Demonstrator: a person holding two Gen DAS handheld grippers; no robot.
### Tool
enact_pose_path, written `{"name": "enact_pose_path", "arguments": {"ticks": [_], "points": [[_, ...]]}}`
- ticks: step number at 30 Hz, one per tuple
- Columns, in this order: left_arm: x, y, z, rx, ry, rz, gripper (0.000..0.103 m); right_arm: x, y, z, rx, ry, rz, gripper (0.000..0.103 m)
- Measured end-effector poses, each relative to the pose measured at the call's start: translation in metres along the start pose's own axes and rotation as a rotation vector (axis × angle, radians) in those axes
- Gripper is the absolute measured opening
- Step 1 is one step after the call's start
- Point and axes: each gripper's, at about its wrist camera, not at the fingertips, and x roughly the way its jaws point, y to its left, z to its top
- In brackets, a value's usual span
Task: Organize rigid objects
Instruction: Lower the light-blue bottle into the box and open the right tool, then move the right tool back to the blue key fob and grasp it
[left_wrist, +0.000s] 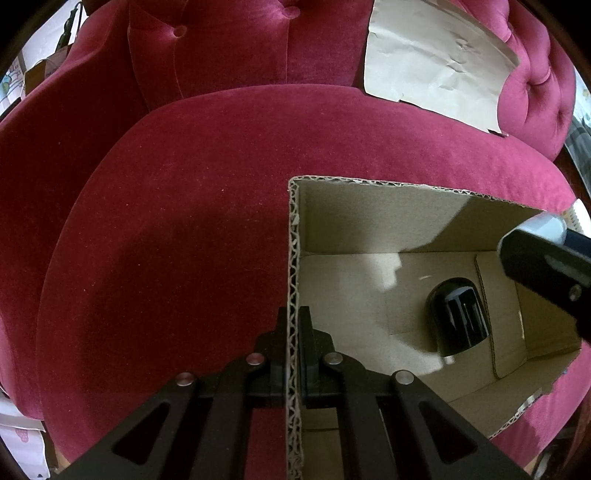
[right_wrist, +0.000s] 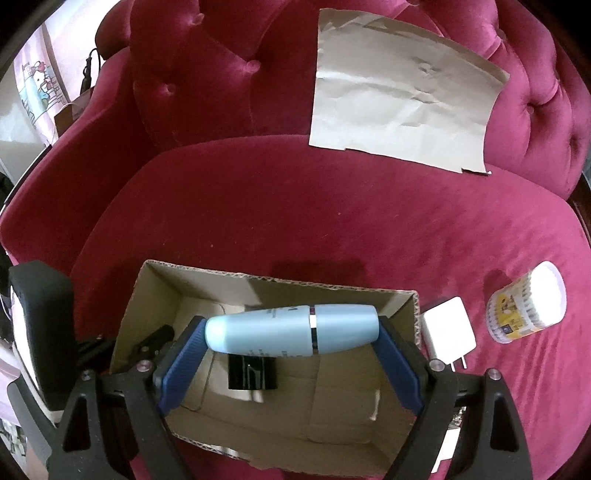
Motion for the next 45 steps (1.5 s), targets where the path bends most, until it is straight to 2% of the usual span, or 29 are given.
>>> {"name": "enact_pose_path", "arguments": {"ticks": [13,18,23,45], "points": [[0.000,0.000,0.001,0.001,-0.001,-0.001,0.003,0.009,0.004,0.003,-0.002,0.007,-0.001,0.091],[0.001,0.000,0.001,0.002,-0.003,0.000,0.003,0.007,0.009,0.001,-0.022,0.000,-0.029,0.092],[0.000,0.000,0.000,0.000,-0.003,-0.002,0.003,0.004,0.011,0.002,-0.034,-0.017,-0.053,0.102],[0.000,-0.001,-0.001,0.002,-0.003,-0.002,0.003,-0.013,-0.005,0.002,-0.007,-0.041,-0.090,0.103]]}}
